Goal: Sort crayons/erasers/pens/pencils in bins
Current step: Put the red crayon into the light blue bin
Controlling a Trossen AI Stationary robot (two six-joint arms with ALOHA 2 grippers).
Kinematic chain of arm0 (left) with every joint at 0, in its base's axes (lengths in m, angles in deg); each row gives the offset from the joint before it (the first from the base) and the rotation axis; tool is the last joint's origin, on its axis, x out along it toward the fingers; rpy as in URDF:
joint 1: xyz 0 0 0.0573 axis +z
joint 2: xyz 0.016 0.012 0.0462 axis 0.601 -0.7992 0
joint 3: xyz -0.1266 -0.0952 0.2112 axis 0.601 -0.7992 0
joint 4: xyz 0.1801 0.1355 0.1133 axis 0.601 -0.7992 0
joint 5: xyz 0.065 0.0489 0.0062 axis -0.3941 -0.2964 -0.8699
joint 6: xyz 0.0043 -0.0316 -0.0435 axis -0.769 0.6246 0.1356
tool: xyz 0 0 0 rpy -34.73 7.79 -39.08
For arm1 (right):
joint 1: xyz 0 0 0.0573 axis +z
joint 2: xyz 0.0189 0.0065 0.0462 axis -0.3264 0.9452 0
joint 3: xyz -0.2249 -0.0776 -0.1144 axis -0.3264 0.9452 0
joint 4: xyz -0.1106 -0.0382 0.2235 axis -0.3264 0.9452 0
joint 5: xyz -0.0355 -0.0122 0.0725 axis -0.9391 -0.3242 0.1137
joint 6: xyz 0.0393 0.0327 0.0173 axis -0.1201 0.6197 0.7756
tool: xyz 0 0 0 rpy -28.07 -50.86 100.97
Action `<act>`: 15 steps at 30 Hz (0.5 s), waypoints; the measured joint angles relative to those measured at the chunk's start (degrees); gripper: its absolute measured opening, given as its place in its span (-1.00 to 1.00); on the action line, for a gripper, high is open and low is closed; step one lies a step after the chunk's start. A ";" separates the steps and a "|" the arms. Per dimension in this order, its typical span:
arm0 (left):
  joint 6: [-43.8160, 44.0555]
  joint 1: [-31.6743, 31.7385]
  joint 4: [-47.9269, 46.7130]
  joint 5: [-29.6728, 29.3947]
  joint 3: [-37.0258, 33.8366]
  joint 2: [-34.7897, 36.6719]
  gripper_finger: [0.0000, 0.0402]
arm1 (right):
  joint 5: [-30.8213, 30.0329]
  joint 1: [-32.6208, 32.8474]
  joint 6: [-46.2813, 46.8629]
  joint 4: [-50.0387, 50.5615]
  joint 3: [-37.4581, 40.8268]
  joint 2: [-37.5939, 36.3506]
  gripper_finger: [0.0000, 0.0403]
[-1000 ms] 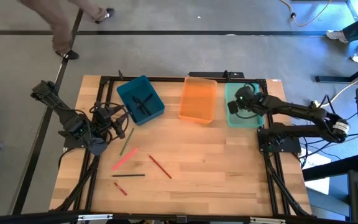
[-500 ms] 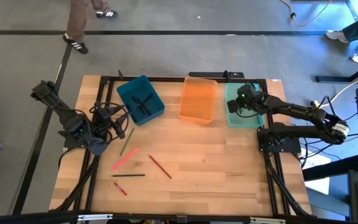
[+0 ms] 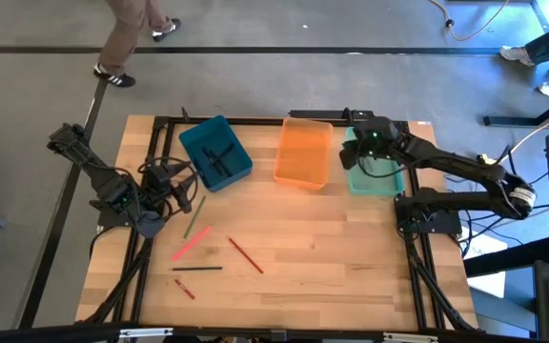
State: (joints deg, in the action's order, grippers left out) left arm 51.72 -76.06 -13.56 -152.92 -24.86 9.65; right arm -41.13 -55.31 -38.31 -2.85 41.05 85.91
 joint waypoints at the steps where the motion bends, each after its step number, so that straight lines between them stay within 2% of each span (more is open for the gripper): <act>1: -0.04 0.00 0.00 0.55 0.00 0.00 -0.15 | 0.07 1.17 -0.33 -0.16 -0.77 0.00 -0.73; 3: -0.06 0.00 0.00 0.78 0.00 0.00 -0.15 | 0.14 3.92 -1.28 -1.55 -1.90 0.00 -0.73; 8: -0.55 0.00 0.00 0.61 0.00 0.00 -0.15 | 0.52 11.87 -3.59 -13.02 -2.23 0.80 -0.73; 15: -0.57 0.00 0.15 1.98 0.00 0.00 -0.15 | 3.67 20.23 -7.61 -26.88 -2.23 7.56 -0.73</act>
State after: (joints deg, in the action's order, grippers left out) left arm 51.16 -76.06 -13.41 -150.94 -24.86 9.65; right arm -37.46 -35.08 -45.92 -29.74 38.81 93.47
